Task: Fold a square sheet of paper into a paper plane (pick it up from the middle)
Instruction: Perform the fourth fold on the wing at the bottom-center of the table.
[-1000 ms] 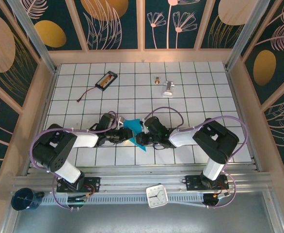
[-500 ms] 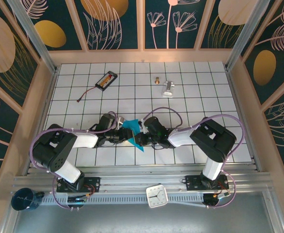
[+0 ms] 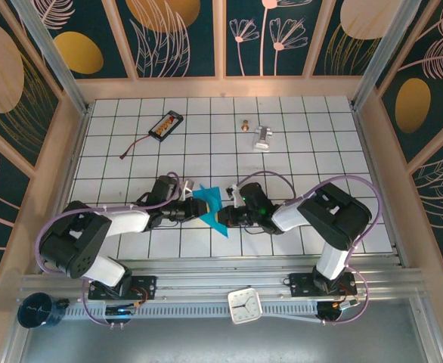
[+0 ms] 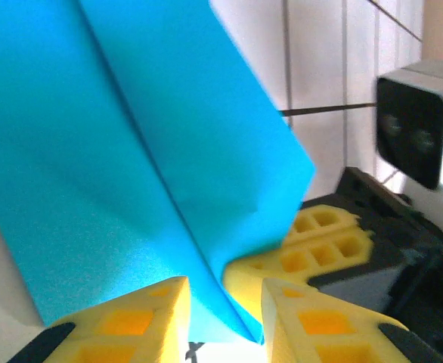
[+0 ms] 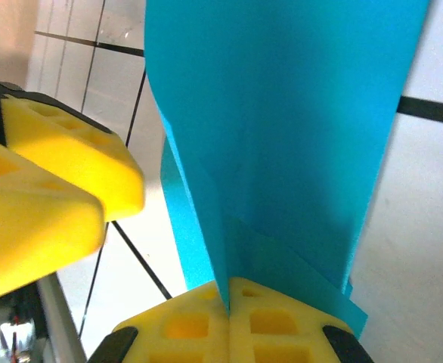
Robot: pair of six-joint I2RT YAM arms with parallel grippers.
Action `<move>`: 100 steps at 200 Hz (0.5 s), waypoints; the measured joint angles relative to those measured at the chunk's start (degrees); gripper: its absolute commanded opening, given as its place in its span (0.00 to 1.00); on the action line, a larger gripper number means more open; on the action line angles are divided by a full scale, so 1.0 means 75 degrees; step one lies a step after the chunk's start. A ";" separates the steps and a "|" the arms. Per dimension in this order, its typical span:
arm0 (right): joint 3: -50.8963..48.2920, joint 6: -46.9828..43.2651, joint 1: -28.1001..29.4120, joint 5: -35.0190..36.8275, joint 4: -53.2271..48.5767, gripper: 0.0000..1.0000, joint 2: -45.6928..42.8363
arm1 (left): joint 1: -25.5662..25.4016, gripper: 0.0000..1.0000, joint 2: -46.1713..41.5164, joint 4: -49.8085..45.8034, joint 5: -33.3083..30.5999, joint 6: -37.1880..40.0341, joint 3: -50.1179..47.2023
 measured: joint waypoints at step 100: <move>-0.0571 0.1201 -0.0469 -0.1387 0.2090 0.00 0.0723 | -0.0015 0.21 0.0863 0.0131 0.0784 0.0172 0.0985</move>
